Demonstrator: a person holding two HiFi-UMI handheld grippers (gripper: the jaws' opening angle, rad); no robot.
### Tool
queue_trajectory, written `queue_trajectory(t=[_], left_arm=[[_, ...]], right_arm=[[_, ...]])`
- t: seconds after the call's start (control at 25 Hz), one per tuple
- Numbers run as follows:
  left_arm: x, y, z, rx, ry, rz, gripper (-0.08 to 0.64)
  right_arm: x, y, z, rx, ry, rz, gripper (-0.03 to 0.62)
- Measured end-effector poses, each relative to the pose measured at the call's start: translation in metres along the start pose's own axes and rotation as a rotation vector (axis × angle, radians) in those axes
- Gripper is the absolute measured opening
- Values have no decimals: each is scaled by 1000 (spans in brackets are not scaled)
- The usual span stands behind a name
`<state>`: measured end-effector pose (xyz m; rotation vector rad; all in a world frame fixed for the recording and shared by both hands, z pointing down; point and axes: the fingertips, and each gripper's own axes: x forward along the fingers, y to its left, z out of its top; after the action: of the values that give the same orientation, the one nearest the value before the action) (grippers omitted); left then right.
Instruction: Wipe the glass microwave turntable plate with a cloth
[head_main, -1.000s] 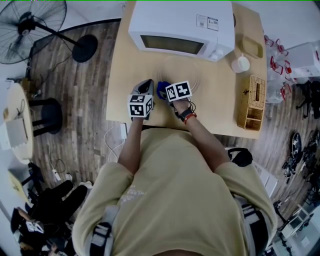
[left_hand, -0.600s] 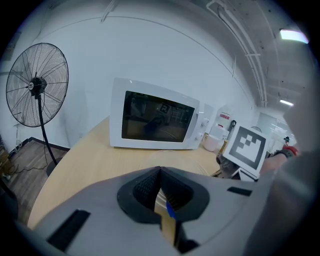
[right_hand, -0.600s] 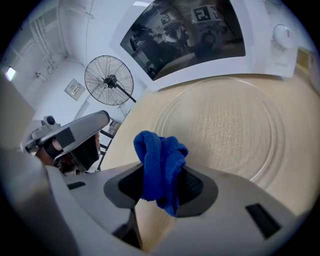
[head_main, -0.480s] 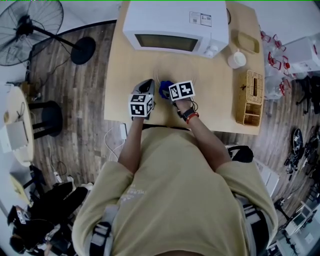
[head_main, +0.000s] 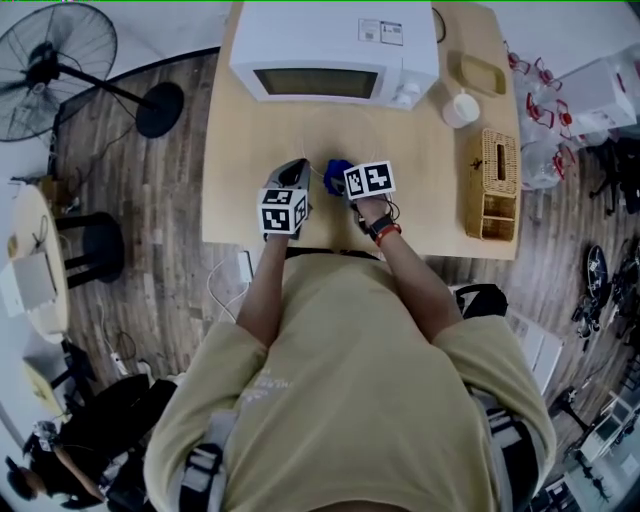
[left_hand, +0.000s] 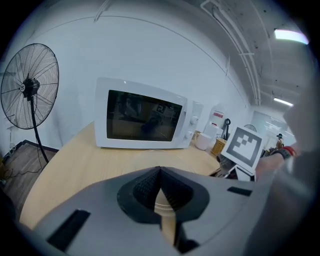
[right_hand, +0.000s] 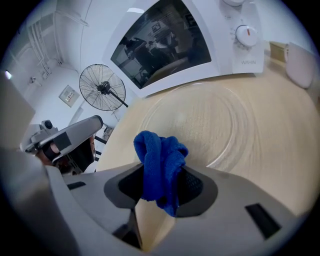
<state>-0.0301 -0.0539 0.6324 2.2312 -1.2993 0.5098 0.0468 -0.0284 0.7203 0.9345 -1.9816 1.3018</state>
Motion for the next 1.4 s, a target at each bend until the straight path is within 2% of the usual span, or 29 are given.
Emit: queue_trajectory(t=[0.8, 1.04, 1.2, 1.4], left_arm=[[12, -43, -1, 29, -2, -57, 12], [8, -49, -3, 33, -6, -45, 12], [-3, -53, -3, 40, -5, -14, 12], [-28, -51, 28, 30, -84, 51, 12]], right_arm=[[-46, -56, -14, 29, -66, -128, 173], [-55, -62, -17, -25, -90, -153, 172], [-76, -58, -10, -126, -172, -195, 167], [-121, -32, 26, -205, -342, -199, 167]])
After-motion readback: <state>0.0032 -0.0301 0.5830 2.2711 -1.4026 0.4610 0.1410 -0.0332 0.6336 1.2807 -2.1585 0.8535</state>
